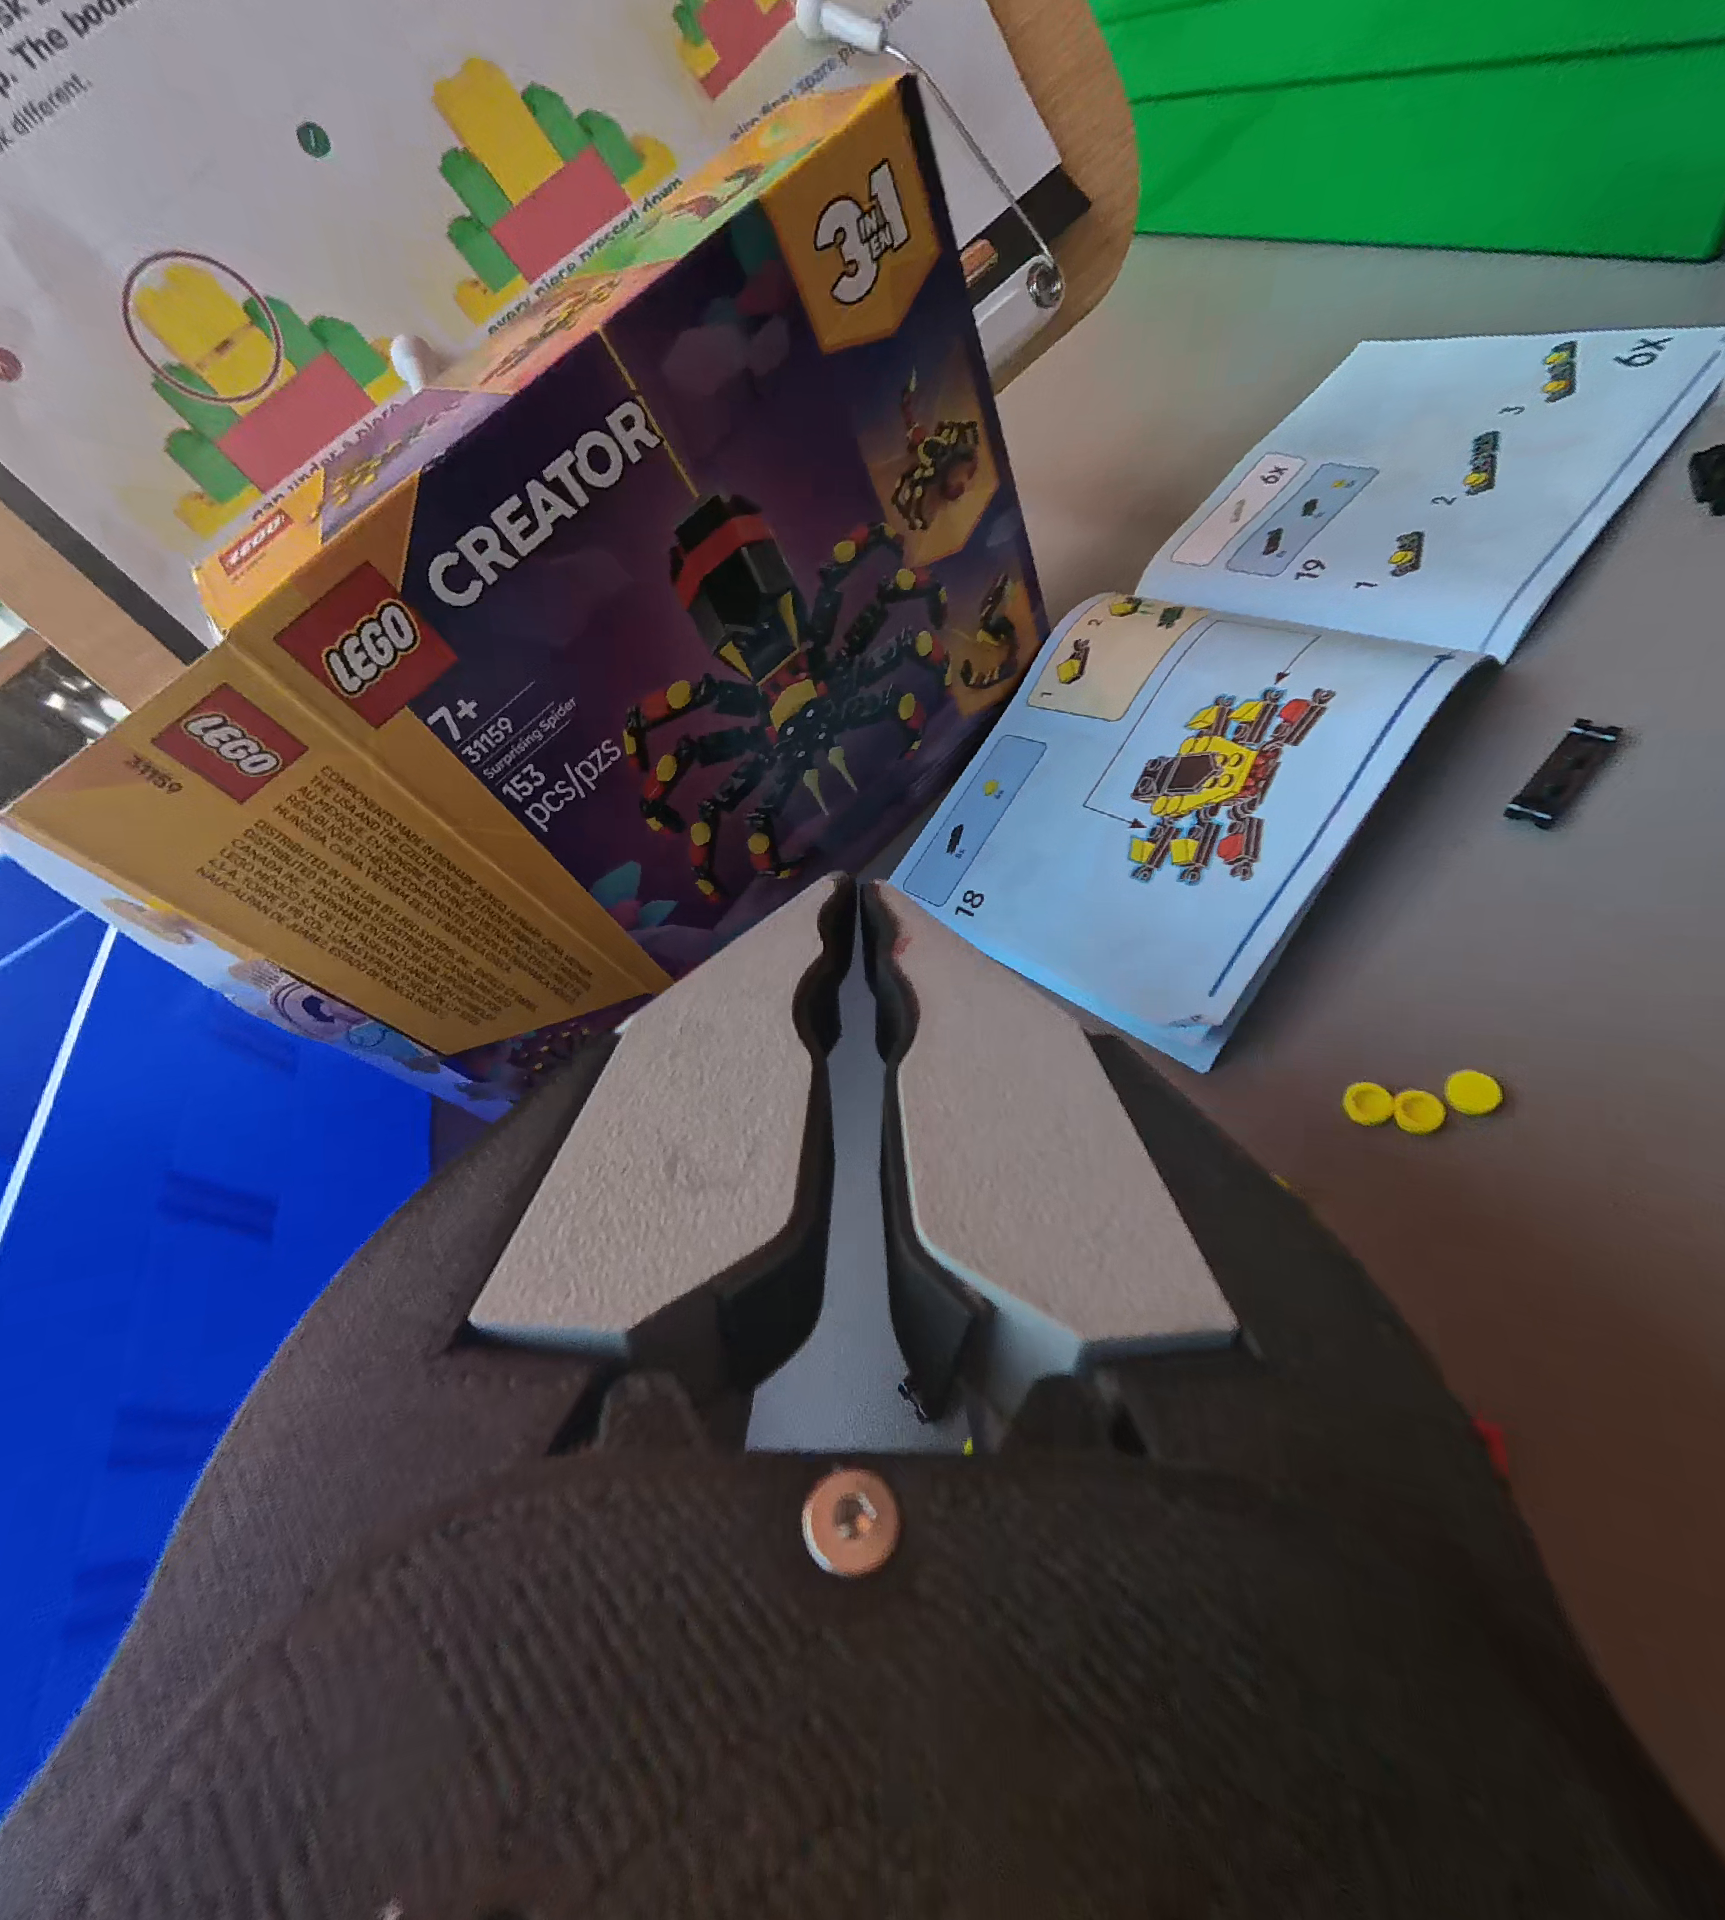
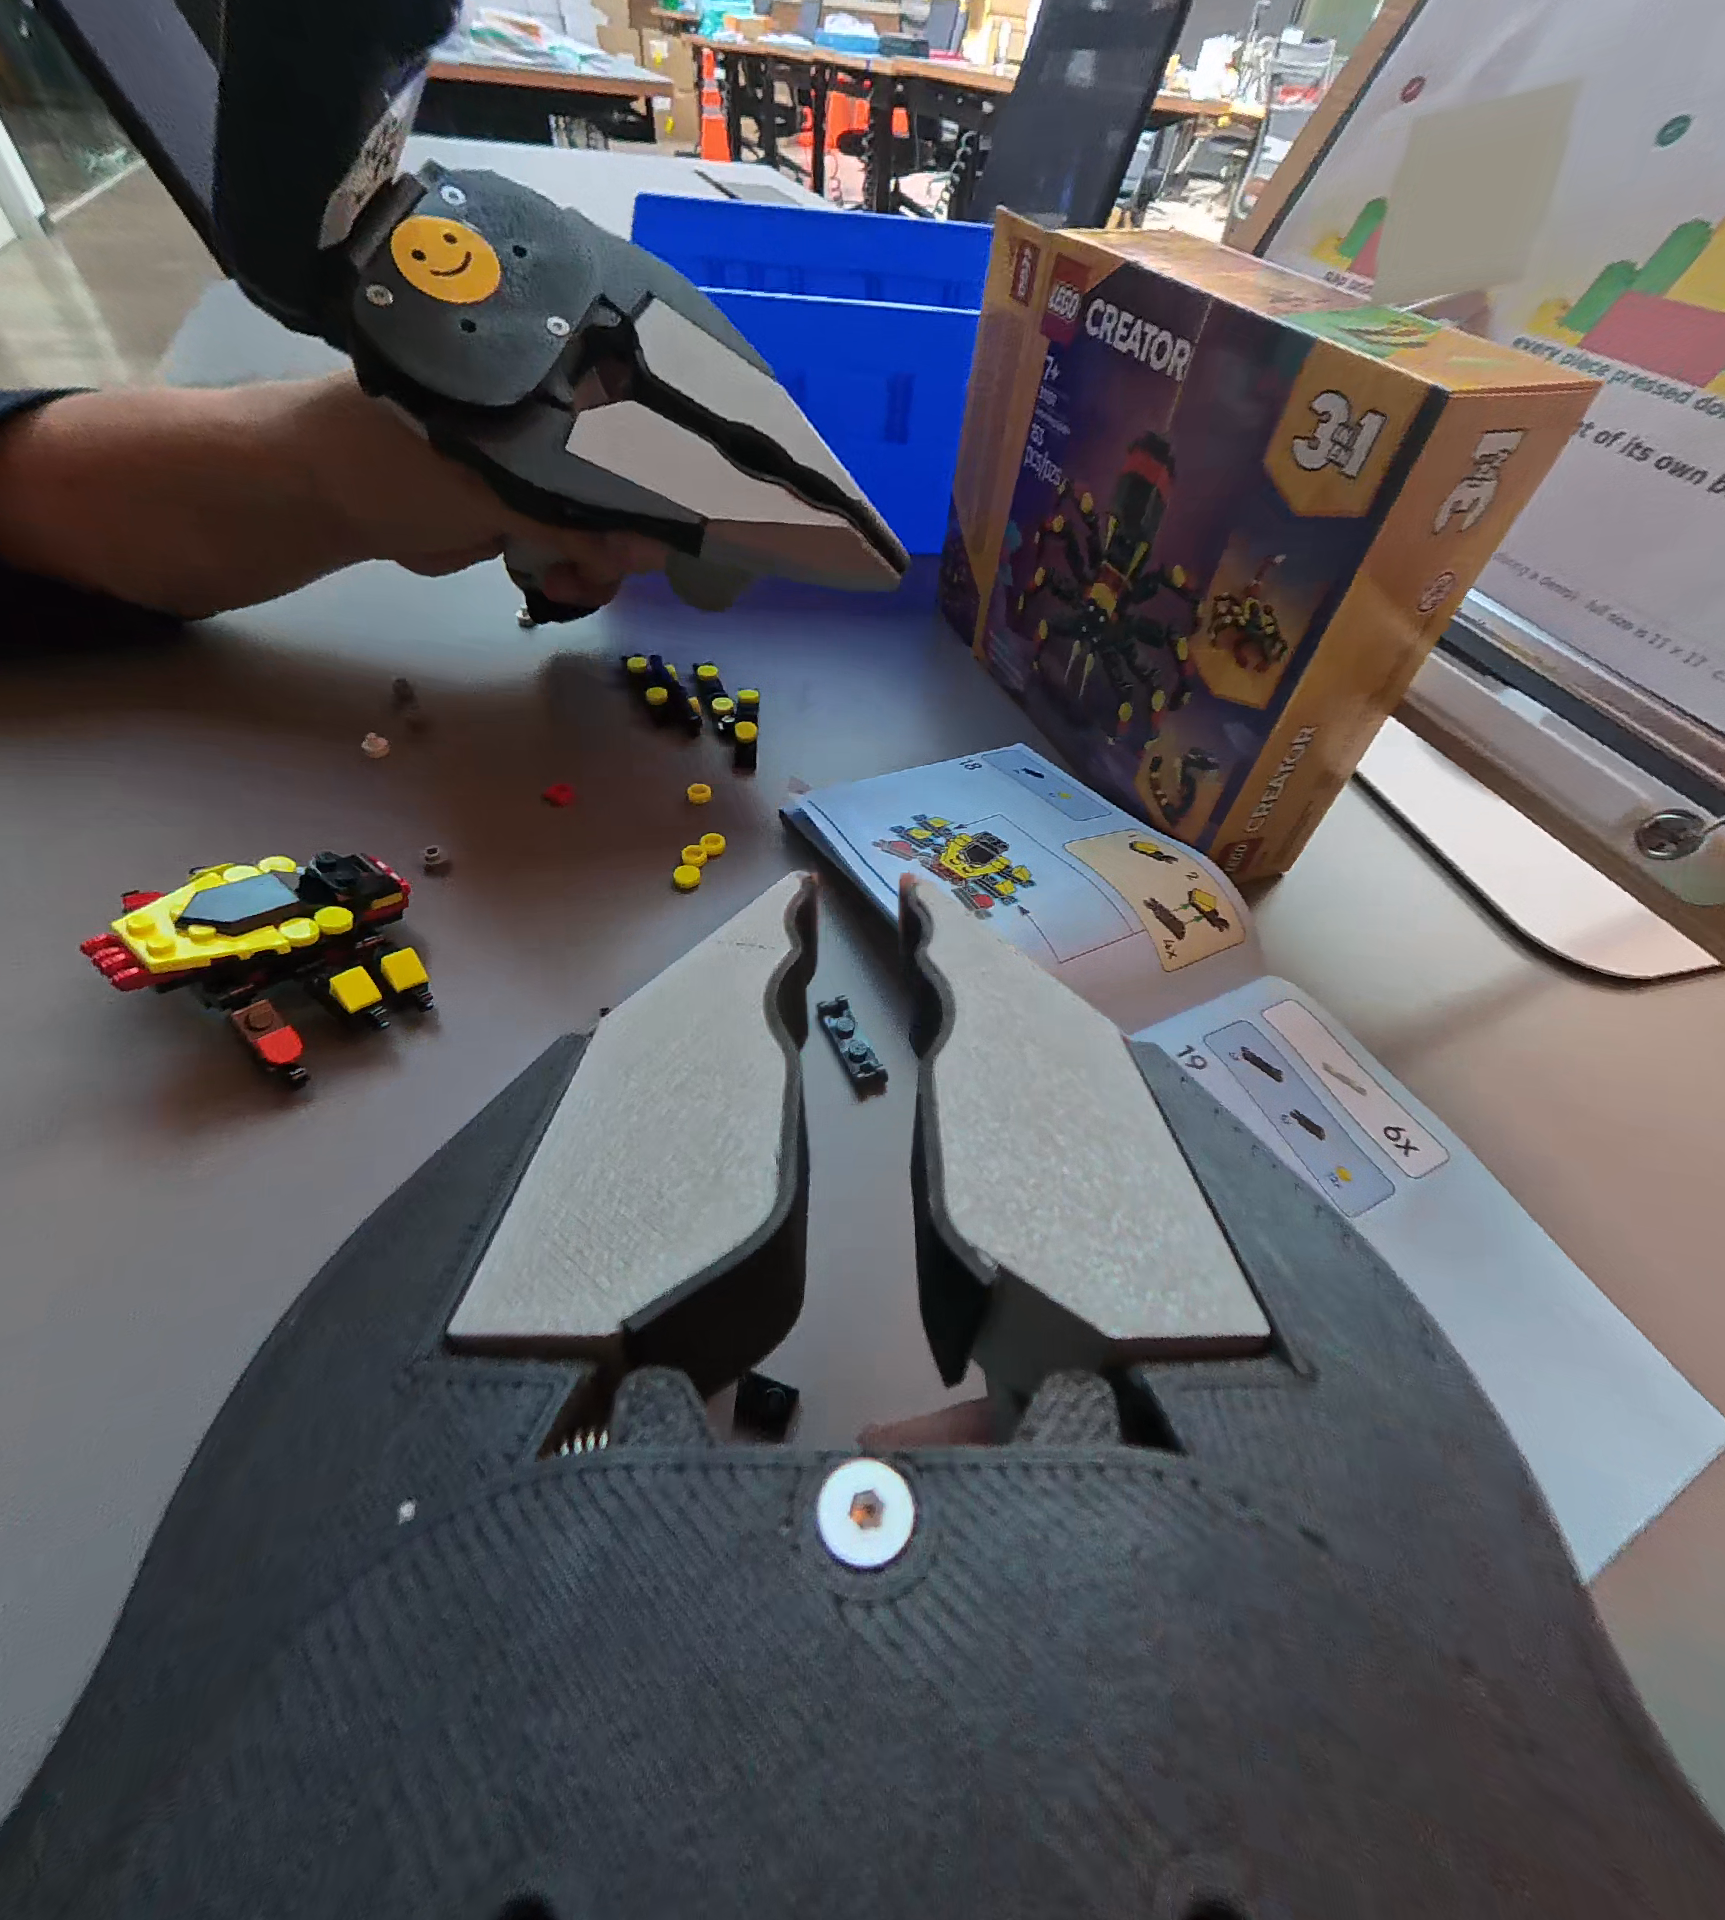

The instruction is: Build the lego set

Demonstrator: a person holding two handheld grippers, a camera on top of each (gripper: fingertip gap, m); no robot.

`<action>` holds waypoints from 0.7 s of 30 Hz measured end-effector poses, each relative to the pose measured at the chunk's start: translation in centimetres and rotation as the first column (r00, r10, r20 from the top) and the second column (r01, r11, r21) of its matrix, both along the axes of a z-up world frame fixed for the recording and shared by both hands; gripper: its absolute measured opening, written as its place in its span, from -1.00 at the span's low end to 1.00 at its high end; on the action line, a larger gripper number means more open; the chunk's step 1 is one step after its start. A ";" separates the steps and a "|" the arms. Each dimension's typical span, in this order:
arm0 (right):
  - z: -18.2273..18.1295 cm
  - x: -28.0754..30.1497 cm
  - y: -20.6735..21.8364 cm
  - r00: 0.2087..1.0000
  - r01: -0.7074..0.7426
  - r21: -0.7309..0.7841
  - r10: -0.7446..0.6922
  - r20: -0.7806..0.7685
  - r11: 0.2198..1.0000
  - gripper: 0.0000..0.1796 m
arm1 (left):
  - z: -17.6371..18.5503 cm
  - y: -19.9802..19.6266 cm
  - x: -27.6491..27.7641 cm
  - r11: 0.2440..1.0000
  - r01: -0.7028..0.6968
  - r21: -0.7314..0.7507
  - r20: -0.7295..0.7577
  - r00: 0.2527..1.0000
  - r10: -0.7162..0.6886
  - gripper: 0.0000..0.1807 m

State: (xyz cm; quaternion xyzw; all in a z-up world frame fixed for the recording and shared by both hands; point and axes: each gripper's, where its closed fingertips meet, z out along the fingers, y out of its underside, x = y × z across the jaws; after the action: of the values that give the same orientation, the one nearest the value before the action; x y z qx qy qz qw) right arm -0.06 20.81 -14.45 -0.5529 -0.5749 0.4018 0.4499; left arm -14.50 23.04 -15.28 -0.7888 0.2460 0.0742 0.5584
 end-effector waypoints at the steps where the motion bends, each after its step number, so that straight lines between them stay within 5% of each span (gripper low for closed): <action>1: -0.1 0.0 -0.1 1.000 -0.007 0.002 0.007 0.005 1.000 -0.87 | 0.0 0.0 0.1 1.000 -0.001 0.000 -0.010 1.000 0.001 -1.00; 21: -1.1 0.0 0.3 0.997 -0.038 -0.021 0.039 0.065 0.999 -0.89 | -0.9 -0.2 1.1 0.999 0.041 -0.029 -0.056 0.998 -0.042 -1.00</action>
State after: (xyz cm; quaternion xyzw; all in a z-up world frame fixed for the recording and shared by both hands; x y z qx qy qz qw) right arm -0.02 21.09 -15.52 -0.5592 -0.5957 0.3977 0.4174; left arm -13.40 22.80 -16.13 -0.7887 0.2791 0.0814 0.5417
